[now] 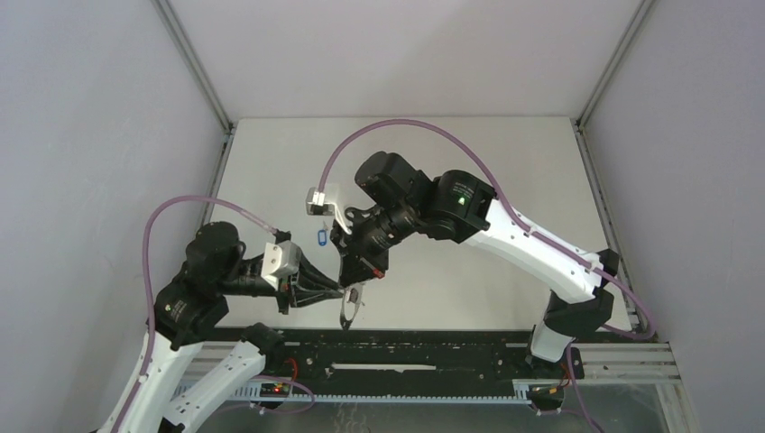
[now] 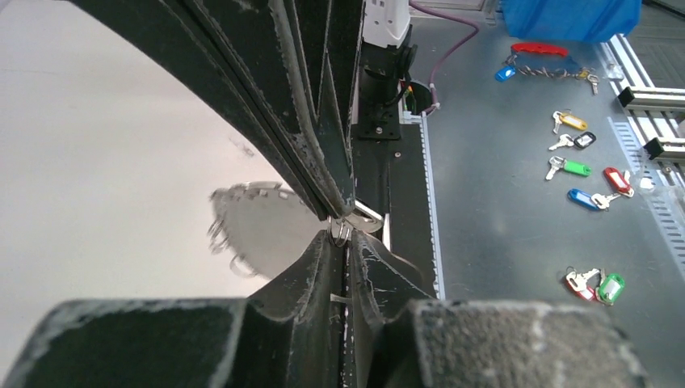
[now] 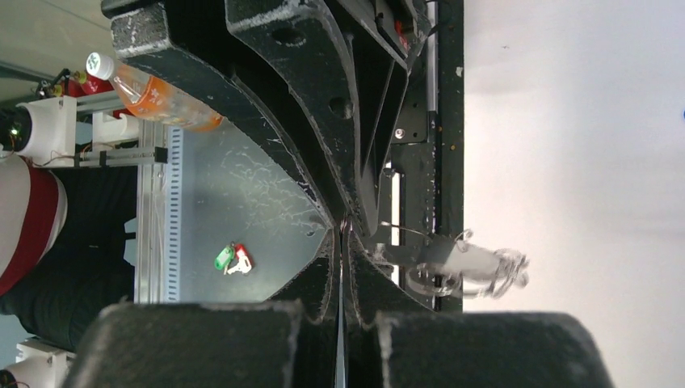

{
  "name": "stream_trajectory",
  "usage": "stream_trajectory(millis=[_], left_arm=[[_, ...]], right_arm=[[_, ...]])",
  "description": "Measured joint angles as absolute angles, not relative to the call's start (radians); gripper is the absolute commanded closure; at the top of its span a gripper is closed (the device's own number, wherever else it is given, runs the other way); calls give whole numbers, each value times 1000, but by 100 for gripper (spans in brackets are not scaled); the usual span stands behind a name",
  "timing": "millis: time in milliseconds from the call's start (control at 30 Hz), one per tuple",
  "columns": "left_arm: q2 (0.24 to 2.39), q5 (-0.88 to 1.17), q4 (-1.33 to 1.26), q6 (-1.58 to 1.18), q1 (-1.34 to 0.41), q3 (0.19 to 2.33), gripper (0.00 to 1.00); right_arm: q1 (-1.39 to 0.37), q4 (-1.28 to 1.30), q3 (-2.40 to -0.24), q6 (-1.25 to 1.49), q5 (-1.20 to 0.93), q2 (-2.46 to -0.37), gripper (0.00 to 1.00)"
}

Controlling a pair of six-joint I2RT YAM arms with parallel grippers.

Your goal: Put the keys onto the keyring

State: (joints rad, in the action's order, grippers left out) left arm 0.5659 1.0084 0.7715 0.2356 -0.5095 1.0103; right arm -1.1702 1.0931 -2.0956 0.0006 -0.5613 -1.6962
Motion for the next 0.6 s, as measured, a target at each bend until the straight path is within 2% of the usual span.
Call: stream_trajectory(millis=[167, 300, 467, 500, 600], left_arm=[[568, 1025, 774, 235, -509, 1010, 87], [568, 1033, 776, 234, -509, 1010, 100], [568, 1043, 792, 240, -509, 1010, 100], [568, 1044, 797, 242, -509, 1010, 100], [568, 1044, 802, 244, -509, 1010, 100]], right_arm=[[-1184, 1138, -2152, -23, -563, -1734, 100], [-1191, 1171, -2192, -37, -566, -1755, 100], [-1195, 1188, -2206, -51, -567, -1765, 100], [-1195, 1188, -2206, -52, -568, -1766, 98], [-1195, 1188, -2206, -50, -567, -1768, 79]])
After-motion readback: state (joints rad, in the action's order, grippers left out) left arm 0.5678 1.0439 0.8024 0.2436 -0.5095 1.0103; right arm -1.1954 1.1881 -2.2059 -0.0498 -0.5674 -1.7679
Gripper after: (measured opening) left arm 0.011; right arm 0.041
